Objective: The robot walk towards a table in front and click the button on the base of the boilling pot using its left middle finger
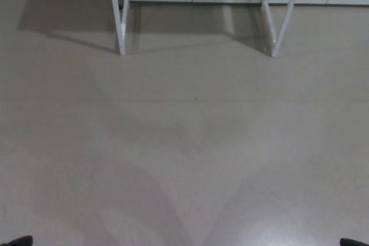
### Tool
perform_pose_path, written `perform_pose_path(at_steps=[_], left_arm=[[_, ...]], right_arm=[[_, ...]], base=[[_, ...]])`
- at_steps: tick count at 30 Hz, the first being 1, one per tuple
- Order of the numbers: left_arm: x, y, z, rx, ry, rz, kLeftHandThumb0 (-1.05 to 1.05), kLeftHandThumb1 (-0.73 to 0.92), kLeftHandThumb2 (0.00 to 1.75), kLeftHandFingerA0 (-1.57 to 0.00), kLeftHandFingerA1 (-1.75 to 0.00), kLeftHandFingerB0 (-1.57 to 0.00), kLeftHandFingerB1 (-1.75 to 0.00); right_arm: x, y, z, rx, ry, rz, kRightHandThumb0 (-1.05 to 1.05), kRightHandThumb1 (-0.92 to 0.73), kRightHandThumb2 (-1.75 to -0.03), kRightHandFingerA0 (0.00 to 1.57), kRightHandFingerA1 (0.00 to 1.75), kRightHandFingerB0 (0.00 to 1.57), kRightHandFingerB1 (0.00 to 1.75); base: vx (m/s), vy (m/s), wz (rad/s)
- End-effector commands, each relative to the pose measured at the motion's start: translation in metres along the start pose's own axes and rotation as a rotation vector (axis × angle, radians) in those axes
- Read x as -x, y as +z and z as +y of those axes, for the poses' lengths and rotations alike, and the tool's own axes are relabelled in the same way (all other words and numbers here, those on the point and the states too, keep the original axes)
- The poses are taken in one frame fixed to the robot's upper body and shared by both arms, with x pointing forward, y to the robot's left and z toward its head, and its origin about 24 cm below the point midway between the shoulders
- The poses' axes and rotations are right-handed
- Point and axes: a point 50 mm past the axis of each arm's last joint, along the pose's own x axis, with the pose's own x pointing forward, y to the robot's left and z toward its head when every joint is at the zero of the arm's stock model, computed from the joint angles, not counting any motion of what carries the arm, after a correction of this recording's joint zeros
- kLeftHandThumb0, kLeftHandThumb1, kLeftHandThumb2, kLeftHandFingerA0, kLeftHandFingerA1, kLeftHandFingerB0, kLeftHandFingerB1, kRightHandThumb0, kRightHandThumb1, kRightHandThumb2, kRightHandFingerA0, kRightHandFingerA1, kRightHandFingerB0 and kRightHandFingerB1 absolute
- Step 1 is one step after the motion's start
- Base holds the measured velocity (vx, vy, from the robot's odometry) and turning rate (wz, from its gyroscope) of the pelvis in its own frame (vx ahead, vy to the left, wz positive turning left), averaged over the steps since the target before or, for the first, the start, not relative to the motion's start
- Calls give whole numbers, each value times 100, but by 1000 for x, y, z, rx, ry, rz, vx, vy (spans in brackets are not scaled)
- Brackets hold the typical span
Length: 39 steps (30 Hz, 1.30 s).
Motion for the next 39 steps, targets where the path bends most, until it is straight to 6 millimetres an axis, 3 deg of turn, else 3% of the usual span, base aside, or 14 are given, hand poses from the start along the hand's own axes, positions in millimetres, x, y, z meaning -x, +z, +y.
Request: perform_pose_path(at_steps=[1,7,8,9,18,19,20,24,25,26,27,32,33,39], left_arm=[[1,-1,1,6,1,-9,2,62,58,-18,-33,-16,-27],[2,-2,1,14,4,-8,4,63,59,-19,-33,-16,-27],[2,-2,0,13,2,-9,5,64,59,-19,-33,-16,-27],[2,-2,1,12,3,-10,5,63,59,-19,-33,-16,-27],[2,-1,1,-4,9,-10,5,61,59,-18,-33,-17,-27],[2,-1,0,-17,6,-13,5,63,59,-19,-33,-17,-27],[2,-1,0,-19,4,-14,4,63,58,-17,-32,-18,-28],[2,-1,0,-21,3,-12,5,63,59,-16,-31,-18,-28],[2,-1,0,-30,4,-13,5,63,59,-16,-31,-18,-28],[2,-1,0,-35,8,-9,7,62,59,-18,-33,-17,-27],[1,1,0,-42,15,-10,6,61,59,-19,-33,-18,-27],[0,0,1,-48,8,-19,5,62,59,-18,-33,-17,-27],[1,-1,1,-29,6,-15,6,62,58,-16,-32,-20,-28],[1,-1,0,-52,9,-2,6,61,59,-17,-33,-17,-27]], right_arm=[[2,4,-7,18,-29,-20,-7,-55,-56,42,39,32,34],[2,3,-7,26,-28,-18,-9,-54,-55,42,39,32,34],[2,3,-7,27,-29,-18,-7,-37,-86,31,57,20,52],[2,3,-7,27,-30,-18,-9,-54,-55,43,39,33,34],[0,4,-6,23,-31,-15,-8,-55,-56,44,39,34,34],[0,4,-6,35,-29,-15,-8,-37,-86,32,58,20,52],[0,4,-6,32,-29,-14,-9,-54,-55,43,39,33,34],[0,4,-6,31,-30,-9,-9,-55,-56,43,38,32,34],[0,4,-6,32,-30,-9,-7,-37,-86,32,57,19,51],[1,4,-6,32,-31,-10,-7,-38,-86,32,57,19,51],[-1,5,-6,31,-32,-12,-9,-54,-56,44,39,32,34],[-2,6,-6,39,-35,-15,-10,-53,-55,45,39,33,34],[-2,6,-5,33,-31,-14,-7,-36,-85,32,58,18,51],[-2,5,-5,44,-31,-13,-8,-37,-86,32,57,19,51]], base=[[163,97,4],[189,-20,9],[266,-128,8],[227,-165,5],[326,-105,15],[232,-41,-11],[231,-25,-2],[202,72,-16],[184,145,-16],[309,172,-13],[354,223,-7],[387,171,-12],[205,102,4],[220,-10,11]])
